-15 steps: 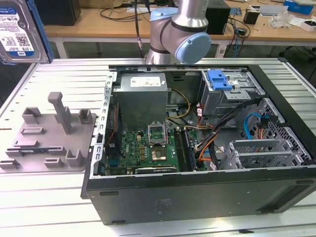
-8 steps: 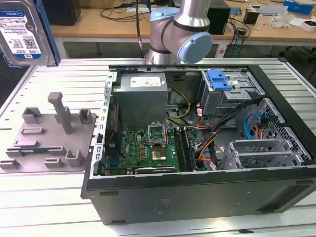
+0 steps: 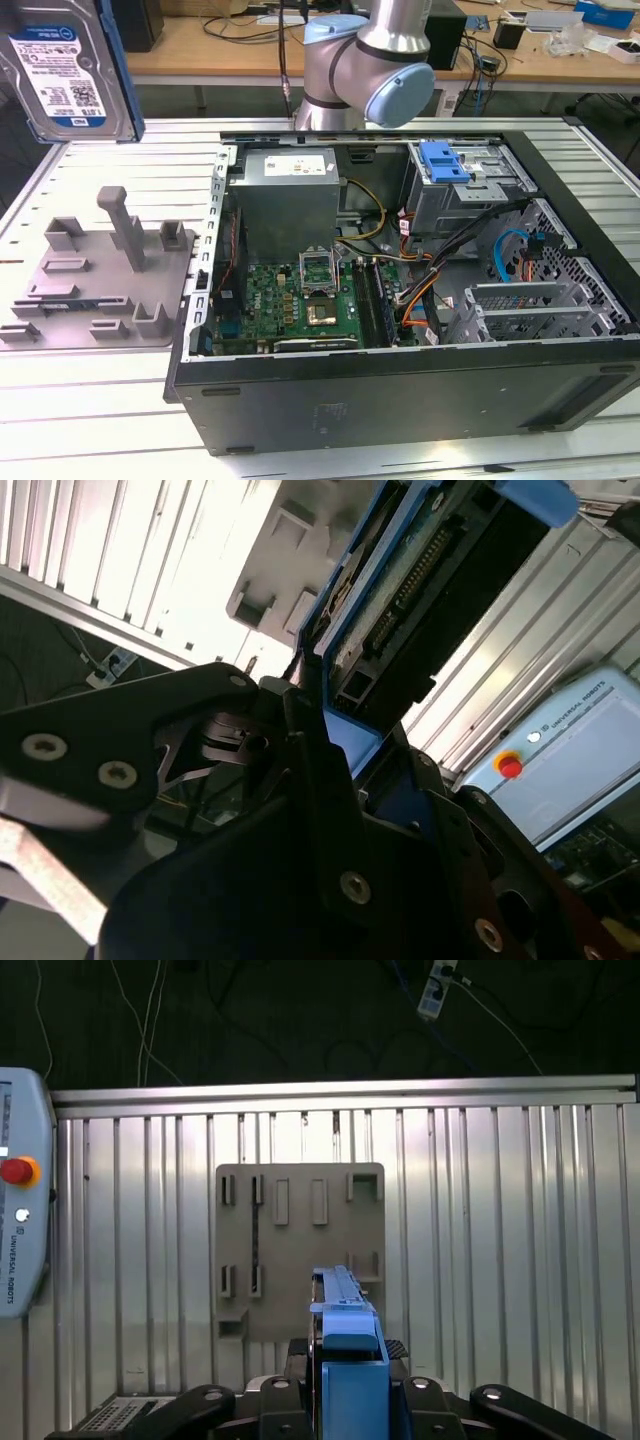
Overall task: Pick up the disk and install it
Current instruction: 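Pick up the disk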
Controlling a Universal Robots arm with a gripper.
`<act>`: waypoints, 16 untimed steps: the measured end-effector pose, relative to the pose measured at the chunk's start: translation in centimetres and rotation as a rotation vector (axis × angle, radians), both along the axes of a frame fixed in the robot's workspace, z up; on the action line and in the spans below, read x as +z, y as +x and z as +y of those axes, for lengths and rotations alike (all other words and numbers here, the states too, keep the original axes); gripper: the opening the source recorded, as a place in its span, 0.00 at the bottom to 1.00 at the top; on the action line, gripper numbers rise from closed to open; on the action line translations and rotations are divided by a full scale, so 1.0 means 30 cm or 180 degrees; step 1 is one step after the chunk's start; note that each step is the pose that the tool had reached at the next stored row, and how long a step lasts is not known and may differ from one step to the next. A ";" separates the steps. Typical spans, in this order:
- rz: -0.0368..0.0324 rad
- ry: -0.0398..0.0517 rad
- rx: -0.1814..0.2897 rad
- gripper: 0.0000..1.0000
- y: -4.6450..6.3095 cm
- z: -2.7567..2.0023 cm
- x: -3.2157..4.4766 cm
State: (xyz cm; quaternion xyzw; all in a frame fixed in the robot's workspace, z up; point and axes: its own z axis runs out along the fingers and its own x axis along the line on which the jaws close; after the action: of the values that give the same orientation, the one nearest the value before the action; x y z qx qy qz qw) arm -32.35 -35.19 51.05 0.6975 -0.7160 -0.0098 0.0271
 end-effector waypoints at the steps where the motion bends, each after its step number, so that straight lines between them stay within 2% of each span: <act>1: 0.0002 0.0000 0.0001 0.37 0.011 -0.006 0.000; 11: 0.0017 0.0000 0.0005 0.37 0.122 -0.067 0.002; 13: 0.0024 0.0000 0.0007 0.37 0.157 -0.084 0.002; 16: 0.0032 0.0000 0.0009 0.37 0.196 -0.102 0.002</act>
State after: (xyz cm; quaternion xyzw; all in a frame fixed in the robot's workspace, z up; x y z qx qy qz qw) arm -26.46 -38.24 51.12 0.6984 -0.7149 -0.0132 0.0307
